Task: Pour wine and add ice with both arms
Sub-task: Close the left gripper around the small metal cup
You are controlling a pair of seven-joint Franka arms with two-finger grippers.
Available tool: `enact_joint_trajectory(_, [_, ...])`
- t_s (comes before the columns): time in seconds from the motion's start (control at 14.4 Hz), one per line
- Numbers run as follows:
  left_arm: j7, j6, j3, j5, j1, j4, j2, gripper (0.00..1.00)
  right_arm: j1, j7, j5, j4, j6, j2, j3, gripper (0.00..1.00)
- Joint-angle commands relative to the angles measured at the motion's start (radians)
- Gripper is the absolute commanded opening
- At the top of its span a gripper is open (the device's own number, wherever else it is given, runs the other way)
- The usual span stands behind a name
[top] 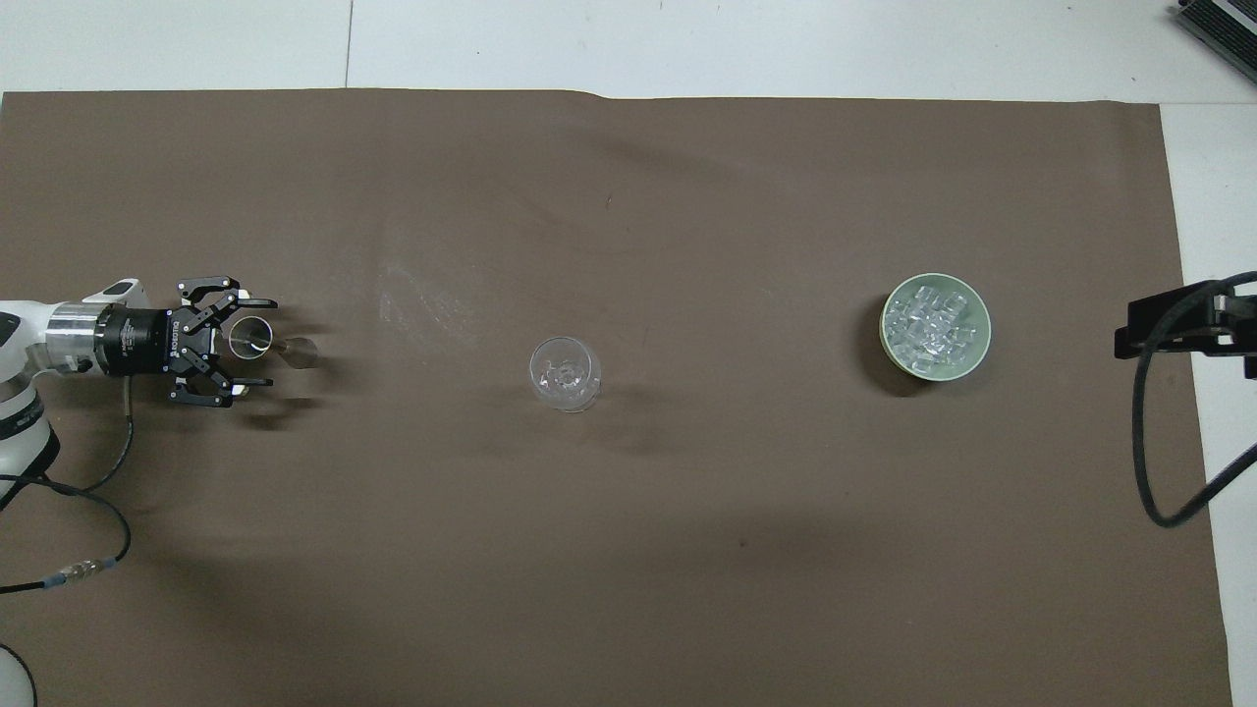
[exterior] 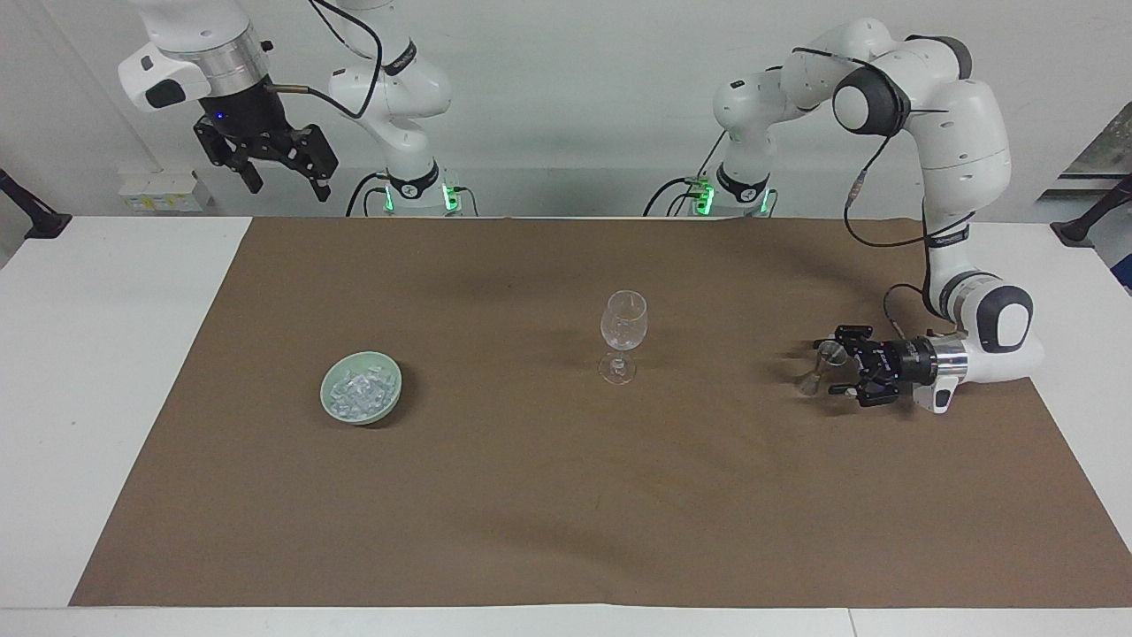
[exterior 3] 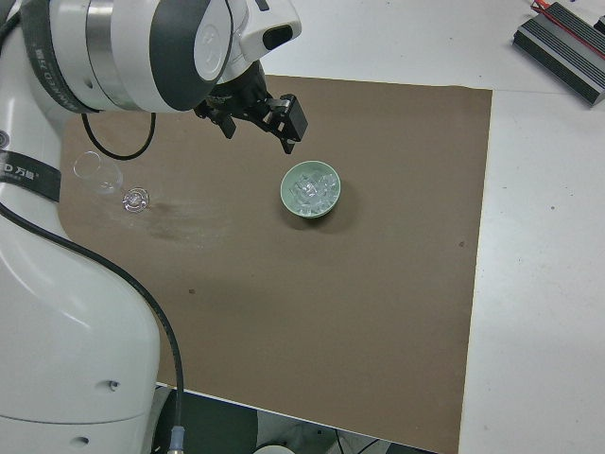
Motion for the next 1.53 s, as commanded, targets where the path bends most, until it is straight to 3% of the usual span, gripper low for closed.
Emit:
enact_joint_trajectory(0.0, [0.015, 0.027, 0.011, -0.016, -0.015, -0.05, -0.035, 1.0, -0.018, -0.032, 0.014, -0.013, 0.005, -0.011, 0.008, 1.0])
enact_joint_trajectory(0.56, [0.032, 0.031, 0.011, -0.016, -0.015, -0.05, -0.029, 1.0, -0.016, -0.032, 0.014, -0.017, -0.001, -0.014, 0.01, 1.0])
enact_joint_trajectory(0.69, [0.032, 0.031, 0.011, -0.016, -0.015, -0.05, -0.029, 0.86, -0.016, -0.034, 0.014, -0.017, -0.001, -0.014, 0.01, 1.0])
enact_joint_trajectory(1.11, [0.032, 0.035, 0.013, -0.013, -0.015, -0.049, -0.027, 0.8, -0.016, -0.032, 0.014, -0.018, -0.009, -0.016, 0.01, 1.0])
enact_joint_trajectory(1.46, [0.032, 0.038, 0.013, -0.011, -0.015, -0.049, -0.027, 0.57, -0.016, -0.034, 0.014, -0.018, -0.009, -0.016, 0.01, 1.0])
